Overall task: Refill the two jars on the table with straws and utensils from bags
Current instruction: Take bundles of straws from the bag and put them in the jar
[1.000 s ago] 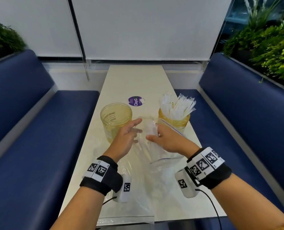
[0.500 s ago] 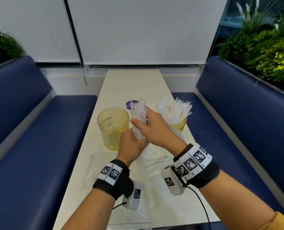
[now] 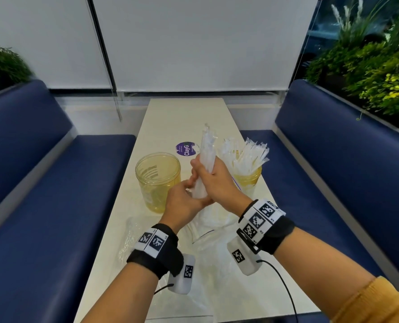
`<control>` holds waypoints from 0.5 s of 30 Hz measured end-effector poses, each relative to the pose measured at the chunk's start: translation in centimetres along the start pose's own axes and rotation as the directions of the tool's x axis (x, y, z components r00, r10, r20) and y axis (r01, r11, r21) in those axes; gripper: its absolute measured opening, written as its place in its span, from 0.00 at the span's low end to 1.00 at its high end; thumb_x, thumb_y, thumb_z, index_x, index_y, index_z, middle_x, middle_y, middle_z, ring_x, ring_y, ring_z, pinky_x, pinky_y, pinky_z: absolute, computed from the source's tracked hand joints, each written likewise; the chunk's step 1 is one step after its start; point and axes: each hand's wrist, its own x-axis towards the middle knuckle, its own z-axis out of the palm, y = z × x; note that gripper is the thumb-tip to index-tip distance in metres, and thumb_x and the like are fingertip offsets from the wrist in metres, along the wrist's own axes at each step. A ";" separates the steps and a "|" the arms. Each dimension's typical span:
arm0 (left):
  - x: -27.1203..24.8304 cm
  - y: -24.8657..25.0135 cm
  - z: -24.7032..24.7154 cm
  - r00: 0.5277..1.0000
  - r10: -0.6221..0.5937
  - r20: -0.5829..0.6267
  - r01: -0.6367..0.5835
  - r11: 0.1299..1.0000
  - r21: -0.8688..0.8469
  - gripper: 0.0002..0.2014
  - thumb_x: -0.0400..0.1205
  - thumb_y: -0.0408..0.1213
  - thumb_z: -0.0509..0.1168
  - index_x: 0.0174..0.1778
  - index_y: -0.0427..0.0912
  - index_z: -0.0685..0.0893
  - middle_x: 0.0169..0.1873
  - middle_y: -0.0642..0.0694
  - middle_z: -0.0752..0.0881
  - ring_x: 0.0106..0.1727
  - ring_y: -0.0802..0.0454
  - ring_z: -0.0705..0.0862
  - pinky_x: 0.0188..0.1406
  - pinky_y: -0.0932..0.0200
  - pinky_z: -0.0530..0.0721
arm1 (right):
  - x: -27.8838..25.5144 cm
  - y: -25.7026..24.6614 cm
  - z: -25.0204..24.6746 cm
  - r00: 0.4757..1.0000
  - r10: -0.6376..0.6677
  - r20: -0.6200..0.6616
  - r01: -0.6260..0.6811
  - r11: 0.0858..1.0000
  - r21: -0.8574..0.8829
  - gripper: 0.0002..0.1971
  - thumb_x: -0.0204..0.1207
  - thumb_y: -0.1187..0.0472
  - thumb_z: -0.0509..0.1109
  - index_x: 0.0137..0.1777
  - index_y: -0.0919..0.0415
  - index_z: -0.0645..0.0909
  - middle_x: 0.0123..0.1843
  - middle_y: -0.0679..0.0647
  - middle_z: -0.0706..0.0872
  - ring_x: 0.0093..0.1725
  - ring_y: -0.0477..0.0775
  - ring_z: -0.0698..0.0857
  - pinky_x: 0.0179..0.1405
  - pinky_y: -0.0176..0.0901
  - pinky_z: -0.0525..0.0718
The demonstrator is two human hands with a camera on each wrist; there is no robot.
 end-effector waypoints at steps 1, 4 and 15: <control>0.1 -0.3 -0.1 1.000 -0.018 -0.002 0.018 1.000 0.023 0.20 0.66 0.43 0.86 0.48 0.48 0.85 0.29 0.59 0.81 0.26 0.68 0.78 0.26 0.74 0.72 | 0.1 -0.2 0.0 1.000 -0.011 -0.021 0.011 1.000 0.022 0.14 0.87 0.53 0.66 0.47 0.65 0.79 0.30 0.54 0.84 0.32 0.53 0.85 0.51 0.64 0.88; 0.2 -1.1 -0.2 0.998 -0.058 0.020 0.055 0.993 0.104 0.34 0.57 0.57 0.87 0.53 0.44 0.86 0.36 0.52 0.86 0.36 0.58 0.81 0.33 0.66 0.75 | 0.3 -1.4 -0.1 0.997 -0.043 -0.059 0.047 0.996 0.078 0.10 0.87 0.55 0.65 0.52 0.64 0.77 0.30 0.52 0.80 0.29 0.52 0.80 0.38 0.55 0.85; 0.7 -2.0 -0.6 0.998 -0.051 0.047 0.036 0.963 0.267 0.27 0.64 0.50 0.86 0.56 0.50 0.85 0.34 0.49 0.86 0.35 0.58 0.84 0.37 0.62 0.78 | 2.8 -7.0 -2.7 0.973 -0.152 -0.174 0.196 0.941 0.275 0.08 0.88 0.59 0.65 0.51 0.64 0.74 0.29 0.50 0.76 0.27 0.50 0.75 0.30 0.49 0.80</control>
